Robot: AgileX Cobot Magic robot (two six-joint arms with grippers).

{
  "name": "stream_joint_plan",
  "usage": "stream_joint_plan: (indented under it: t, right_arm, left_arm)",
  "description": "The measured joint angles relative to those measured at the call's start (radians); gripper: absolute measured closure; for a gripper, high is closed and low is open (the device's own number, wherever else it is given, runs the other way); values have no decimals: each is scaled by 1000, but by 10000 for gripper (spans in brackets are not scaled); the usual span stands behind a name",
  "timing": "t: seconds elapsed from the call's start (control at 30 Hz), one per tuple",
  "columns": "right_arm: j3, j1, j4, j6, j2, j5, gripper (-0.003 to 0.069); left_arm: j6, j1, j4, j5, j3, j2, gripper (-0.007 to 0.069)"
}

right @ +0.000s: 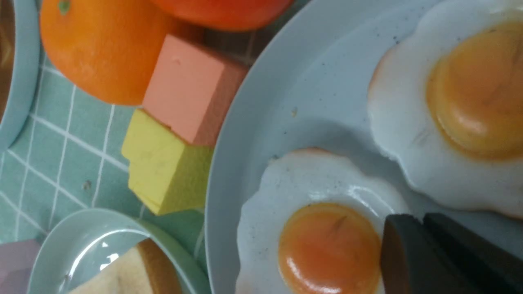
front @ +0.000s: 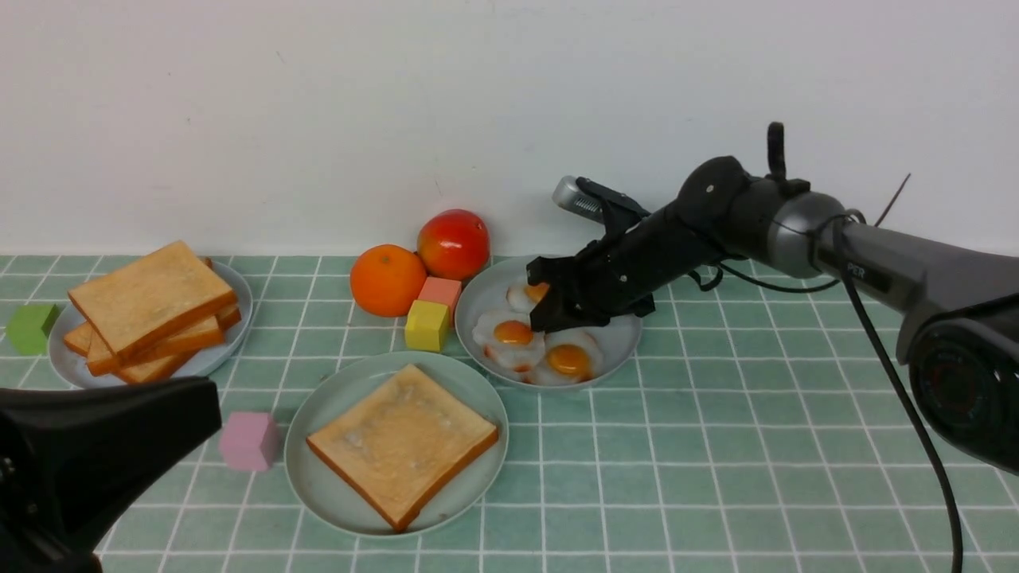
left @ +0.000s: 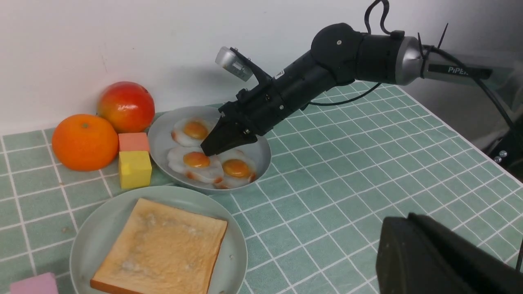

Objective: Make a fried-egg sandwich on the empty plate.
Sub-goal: Use the right arm to grab a fried egg, then use the right arm to place the fried egg on the slice of bread in the middle

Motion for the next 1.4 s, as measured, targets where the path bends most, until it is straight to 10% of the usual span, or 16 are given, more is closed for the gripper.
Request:
stream_joint_plan:
  t: [0.77, 1.4]
  right_arm:
    - [4, -48, -10, -68, -167, 208, 627]
    - [195, 290, -95, -82, -217, 48, 627]
  left_arm:
    - [0, 0, 42, 43, 0, 0, 622]
    - [0, 0, 150, 129, 0, 0, 617]
